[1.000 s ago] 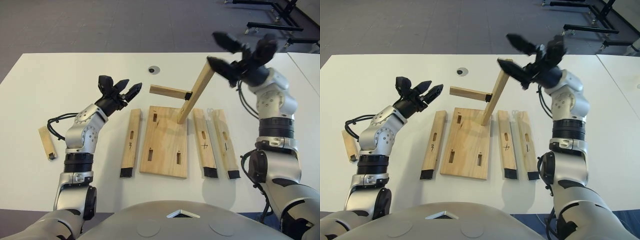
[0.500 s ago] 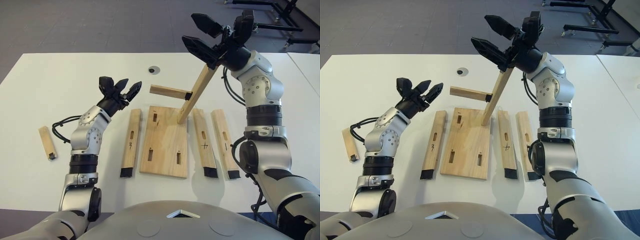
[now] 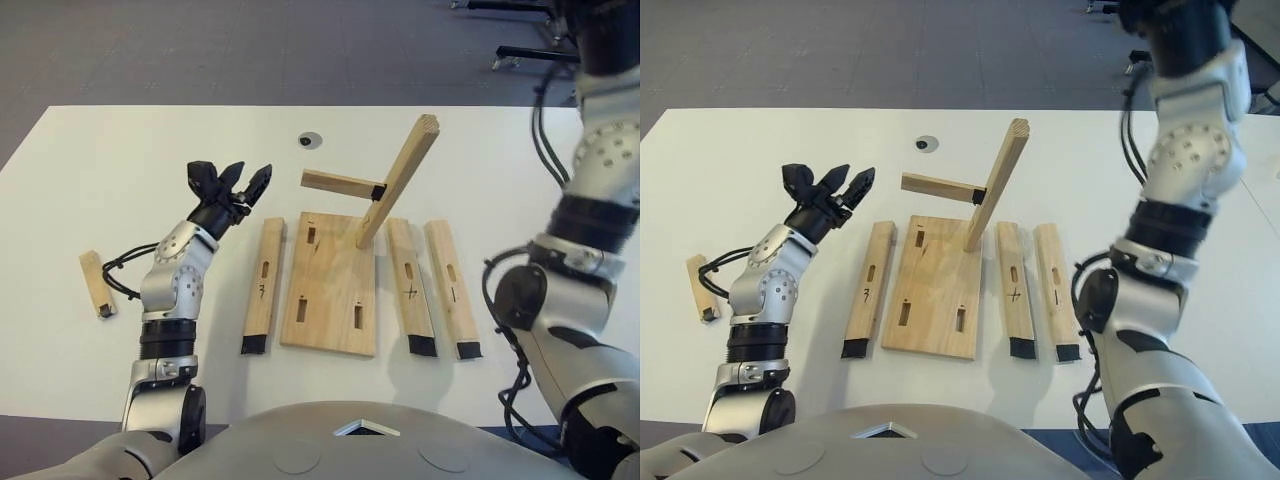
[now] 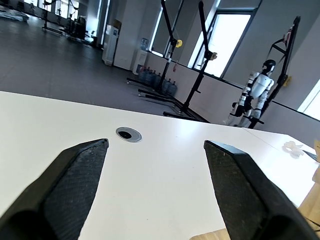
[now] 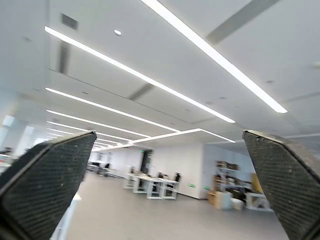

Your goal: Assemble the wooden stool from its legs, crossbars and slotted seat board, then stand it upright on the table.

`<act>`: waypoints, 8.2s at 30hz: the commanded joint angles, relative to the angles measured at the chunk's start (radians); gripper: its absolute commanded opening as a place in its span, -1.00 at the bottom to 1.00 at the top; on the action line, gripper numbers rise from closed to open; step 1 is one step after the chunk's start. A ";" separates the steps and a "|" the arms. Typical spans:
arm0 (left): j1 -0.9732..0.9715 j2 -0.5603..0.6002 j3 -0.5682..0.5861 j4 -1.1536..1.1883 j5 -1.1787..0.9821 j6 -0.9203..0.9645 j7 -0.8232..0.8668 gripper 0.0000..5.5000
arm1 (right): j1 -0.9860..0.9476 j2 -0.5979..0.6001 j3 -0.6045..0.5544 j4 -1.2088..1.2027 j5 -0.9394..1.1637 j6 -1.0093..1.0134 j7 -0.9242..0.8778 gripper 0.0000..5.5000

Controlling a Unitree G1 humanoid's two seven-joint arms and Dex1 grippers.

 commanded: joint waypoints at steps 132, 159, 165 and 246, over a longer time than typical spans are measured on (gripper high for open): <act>-0.090 0.092 -0.095 -0.396 -0.698 0.369 -0.347 -0.26 | 0.463 0.017 0.446 -0.490 0.180 0.298 0.165 0.25; -0.174 0.209 -0.070 0.281 -0.079 -0.385 -0.761 -0.26 | 0.219 0.026 0.129 -0.374 0.344 0.182 -0.141 0.43; -0.193 0.126 -0.052 0.462 -0.078 -0.590 -0.896 -0.26 | 0.192 0.033 0.160 -0.342 0.330 0.195 -0.112 0.43; -0.003 0.399 -0.361 0.018 -0.114 -0.028 -1.044 -0.26 | 0.350 -0.099 0.185 -0.294 0.189 0.303 0.023 0.43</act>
